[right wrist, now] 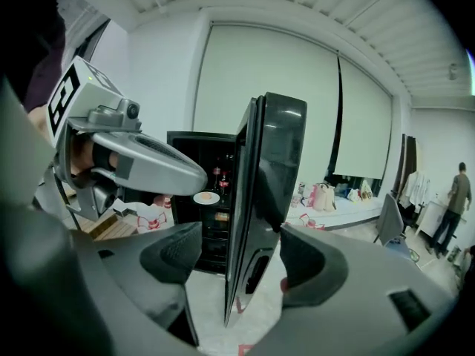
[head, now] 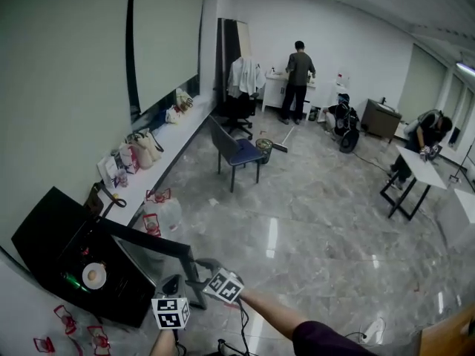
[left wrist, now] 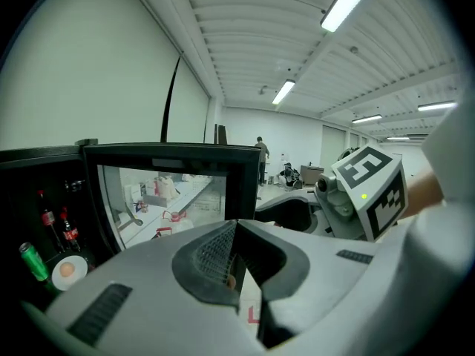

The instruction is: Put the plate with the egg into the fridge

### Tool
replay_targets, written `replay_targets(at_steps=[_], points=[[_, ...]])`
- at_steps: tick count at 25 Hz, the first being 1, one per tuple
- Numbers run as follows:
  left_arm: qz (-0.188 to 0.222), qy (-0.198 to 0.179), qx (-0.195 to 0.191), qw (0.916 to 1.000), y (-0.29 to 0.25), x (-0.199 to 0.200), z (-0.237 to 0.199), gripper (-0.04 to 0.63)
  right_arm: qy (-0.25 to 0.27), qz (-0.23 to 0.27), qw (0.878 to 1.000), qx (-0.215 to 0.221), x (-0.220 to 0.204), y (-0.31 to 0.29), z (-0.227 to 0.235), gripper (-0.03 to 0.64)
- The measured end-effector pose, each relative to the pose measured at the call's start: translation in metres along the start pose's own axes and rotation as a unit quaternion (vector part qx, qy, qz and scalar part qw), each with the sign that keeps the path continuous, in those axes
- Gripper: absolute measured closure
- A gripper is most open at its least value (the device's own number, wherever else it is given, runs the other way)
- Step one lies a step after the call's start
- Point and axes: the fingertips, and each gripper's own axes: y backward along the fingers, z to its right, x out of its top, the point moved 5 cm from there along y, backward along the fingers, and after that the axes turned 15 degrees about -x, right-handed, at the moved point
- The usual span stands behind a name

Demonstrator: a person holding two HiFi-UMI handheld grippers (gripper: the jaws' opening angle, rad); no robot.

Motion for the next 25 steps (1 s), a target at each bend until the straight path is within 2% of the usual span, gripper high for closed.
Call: replay_targets(at_steps=[6, 12, 19, 22, 25], points=[[0.009, 0.012, 0.062, 0.9980, 0.032, -0.013, 0.013, 0.584, 0.035, 0.032, 0.998, 0.046, -0.001, 0.025, -0.023, 0.284], [-0.001, 0.031, 0.120, 0.9923, 0.076, -0.049, 0.006, 0.584, 0.070, 0.061, 0.989, 0.115, 0.000, 0.024, -0.077, 0.284], [-0.001, 0.039, 0.171, 0.9845, 0.130, -0.072, 0.003, 0.584, 0.133, 0.082, 0.967, 0.203, 0.008, 0.024, -0.153, 0.284], [-0.001, 0.046, 0.195, 0.9798, 0.159, -0.084, 0.000, 0.584, 0.144, 0.098, 0.955, 0.238, 0.019, 0.022, -0.191, 0.284], [0.003, 0.052, 0.219, 0.9744, 0.191, -0.095, -0.008, 0.584, 0.148, 0.118, 0.948, 0.256, 0.034, 0.018, -0.224, 0.284]])
